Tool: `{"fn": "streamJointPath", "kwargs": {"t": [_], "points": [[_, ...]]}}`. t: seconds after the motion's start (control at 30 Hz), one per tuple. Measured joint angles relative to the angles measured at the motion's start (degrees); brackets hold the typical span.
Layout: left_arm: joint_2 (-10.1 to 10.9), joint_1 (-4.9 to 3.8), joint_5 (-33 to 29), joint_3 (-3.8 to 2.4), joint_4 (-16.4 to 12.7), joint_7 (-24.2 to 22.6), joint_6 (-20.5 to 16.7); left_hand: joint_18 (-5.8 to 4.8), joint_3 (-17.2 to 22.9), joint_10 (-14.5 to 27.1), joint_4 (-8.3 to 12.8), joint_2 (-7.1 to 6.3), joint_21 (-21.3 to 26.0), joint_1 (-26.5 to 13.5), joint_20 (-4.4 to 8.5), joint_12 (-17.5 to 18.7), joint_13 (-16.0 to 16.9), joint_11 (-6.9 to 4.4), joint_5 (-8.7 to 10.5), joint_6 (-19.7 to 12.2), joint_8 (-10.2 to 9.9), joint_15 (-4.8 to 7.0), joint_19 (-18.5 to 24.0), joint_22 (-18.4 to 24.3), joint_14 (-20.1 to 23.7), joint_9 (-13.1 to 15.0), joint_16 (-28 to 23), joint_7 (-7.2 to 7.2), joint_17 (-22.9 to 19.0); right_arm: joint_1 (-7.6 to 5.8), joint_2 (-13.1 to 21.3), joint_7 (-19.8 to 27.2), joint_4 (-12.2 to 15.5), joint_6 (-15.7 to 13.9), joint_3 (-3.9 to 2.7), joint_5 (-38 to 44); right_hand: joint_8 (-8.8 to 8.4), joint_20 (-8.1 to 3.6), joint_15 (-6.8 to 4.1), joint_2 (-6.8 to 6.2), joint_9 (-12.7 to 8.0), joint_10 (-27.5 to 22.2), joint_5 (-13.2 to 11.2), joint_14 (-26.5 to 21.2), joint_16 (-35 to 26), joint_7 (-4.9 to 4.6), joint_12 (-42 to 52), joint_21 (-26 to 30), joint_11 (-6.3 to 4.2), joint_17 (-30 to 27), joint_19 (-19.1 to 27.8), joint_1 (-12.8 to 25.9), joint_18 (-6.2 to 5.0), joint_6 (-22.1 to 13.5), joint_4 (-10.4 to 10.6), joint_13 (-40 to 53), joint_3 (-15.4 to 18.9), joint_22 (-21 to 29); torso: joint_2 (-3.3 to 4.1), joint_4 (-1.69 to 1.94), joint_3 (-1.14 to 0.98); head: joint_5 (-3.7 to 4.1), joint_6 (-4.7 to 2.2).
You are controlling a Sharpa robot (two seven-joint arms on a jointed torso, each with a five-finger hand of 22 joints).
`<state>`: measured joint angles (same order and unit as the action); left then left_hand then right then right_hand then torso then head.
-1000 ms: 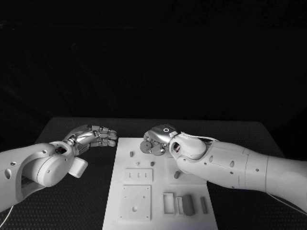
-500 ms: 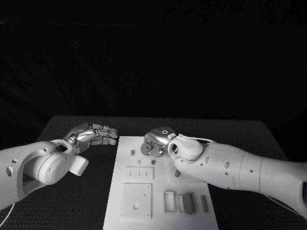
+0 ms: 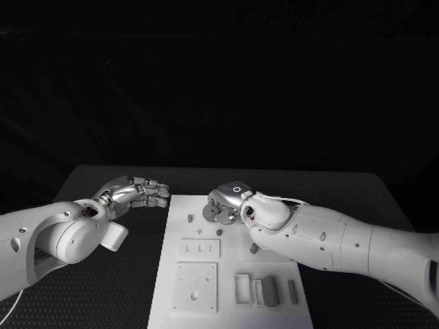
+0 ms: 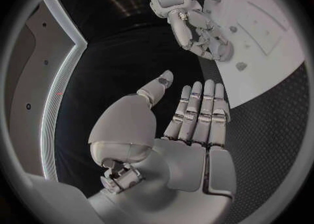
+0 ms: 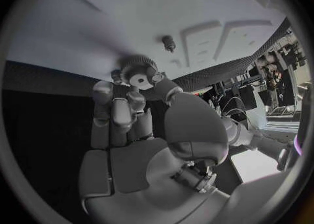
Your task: Assemble the parts on the task board
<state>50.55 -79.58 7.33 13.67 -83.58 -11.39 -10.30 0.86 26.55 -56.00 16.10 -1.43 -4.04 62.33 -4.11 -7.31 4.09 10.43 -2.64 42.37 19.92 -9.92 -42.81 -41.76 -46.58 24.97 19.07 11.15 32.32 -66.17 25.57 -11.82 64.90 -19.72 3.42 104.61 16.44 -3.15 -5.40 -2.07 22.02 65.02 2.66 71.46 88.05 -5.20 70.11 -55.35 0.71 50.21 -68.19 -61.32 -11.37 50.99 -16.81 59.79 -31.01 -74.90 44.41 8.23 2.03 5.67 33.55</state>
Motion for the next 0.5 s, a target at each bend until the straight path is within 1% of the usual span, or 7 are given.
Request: {"fn": "streamJointPath", "kwargs": {"t": [0.43, 0.5], "points": [[-0.16, 0.00, 0.00, 0.00, 0.12, 0.01, 0.04, 0.00, 0.00, 0.00, 0.00, 0.00, 0.00, 0.00, 0.00, 0.00, 0.00, 0.00, 0.00, 0.00, 0.00, 0.00, 0.00, 0.00, 0.00, -0.02, 0.00, 0.00, 0.05, 0.21, -0.64, -0.04, -0.92, -0.14, 0.04, -0.14, -0.31, 0.10, 0.01, -0.15, 0.03, 0.00, 0.00, 0.00, 0.00, 0.00, 0.00, 0.00, 0.00, -0.27, -0.08, 0.15, 0.00, 0.00, 0.00, -0.06, 0.00, 0.00, 0.01, -0.01, -0.02, -0.01, 0.13], [-0.16, 0.00, 0.00, 0.00, 0.12, 0.01, 0.04, 0.00, 0.00, 0.00, 0.00, 0.00, 0.00, 0.00, 0.00, 0.00, 0.00, 0.00, 0.00, 0.00, 0.00, 0.00, 0.00, 0.00, 0.00, -0.02, 0.00, 0.00, 0.05, 0.21, -0.77, 0.03, -1.08, -0.14, 0.10, -0.43, -0.32, 0.10, 0.08, -0.70, 0.04, 0.21, 0.00, 0.07, 0.00, -0.56, -0.13, 0.00, 0.21, -0.49, -0.08, 0.10, 0.00, -0.56, 0.00, -0.13, 0.00, 0.00, 0.01, -0.01, -0.02, -0.02, 0.13]]}}
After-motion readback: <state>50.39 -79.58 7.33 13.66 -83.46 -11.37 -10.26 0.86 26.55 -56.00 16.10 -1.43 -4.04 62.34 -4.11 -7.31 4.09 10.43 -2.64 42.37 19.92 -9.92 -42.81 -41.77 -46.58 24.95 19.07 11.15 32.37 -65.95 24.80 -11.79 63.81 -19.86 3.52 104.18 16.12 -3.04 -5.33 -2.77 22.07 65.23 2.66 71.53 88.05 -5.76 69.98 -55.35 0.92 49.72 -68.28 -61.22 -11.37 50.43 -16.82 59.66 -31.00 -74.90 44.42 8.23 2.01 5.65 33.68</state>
